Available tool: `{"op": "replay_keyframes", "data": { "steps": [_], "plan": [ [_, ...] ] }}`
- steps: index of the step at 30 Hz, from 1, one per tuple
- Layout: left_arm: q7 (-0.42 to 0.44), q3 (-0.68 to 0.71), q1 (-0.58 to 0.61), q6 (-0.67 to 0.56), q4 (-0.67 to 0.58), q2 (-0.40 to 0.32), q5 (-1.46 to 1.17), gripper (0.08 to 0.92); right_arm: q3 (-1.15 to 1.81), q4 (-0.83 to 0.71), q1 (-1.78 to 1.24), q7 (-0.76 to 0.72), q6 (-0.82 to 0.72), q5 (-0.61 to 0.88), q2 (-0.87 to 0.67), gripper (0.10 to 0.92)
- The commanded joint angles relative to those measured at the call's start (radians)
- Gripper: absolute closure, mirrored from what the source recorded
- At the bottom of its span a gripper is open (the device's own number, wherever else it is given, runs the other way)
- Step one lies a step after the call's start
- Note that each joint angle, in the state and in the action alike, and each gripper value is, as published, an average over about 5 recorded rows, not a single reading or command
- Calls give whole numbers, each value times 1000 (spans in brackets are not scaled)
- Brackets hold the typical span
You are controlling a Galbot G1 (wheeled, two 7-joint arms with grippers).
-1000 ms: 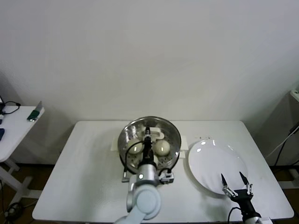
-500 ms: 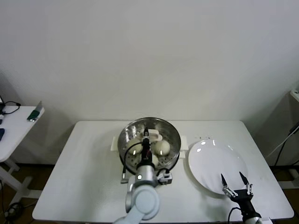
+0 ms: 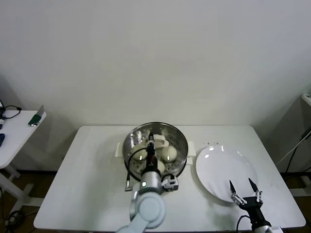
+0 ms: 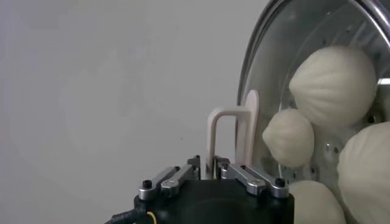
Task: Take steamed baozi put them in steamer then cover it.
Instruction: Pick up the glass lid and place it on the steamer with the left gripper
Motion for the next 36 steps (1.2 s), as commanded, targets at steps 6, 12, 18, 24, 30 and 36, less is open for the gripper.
{"op": "replay_keyframes", "data": {
  "steps": [6,12,18,24,30,36],
  "plan": [
    [3,6,10,10,-63,27,-91,750,-2,5,1,-3,-10,-4,2,203],
    [6,-1,16,19,-163,82,-211,593,-9,22,-4,21,-46,29,-4,203],
    [-28,-31,63,3,-233,154,-320,428,-21,27,-8,65,-73,15,-8,203],
    [-181,-89,150,-110,-336,186,-588,256,-31,26,3,78,-62,-13,1,203],
    [-326,-243,308,-345,-373,187,-830,180,-44,26,8,79,-65,-25,-2,203],
    [-401,-494,467,-578,-376,162,-1182,177,-48,34,12,80,-56,-21,3,203]
  ]
}}
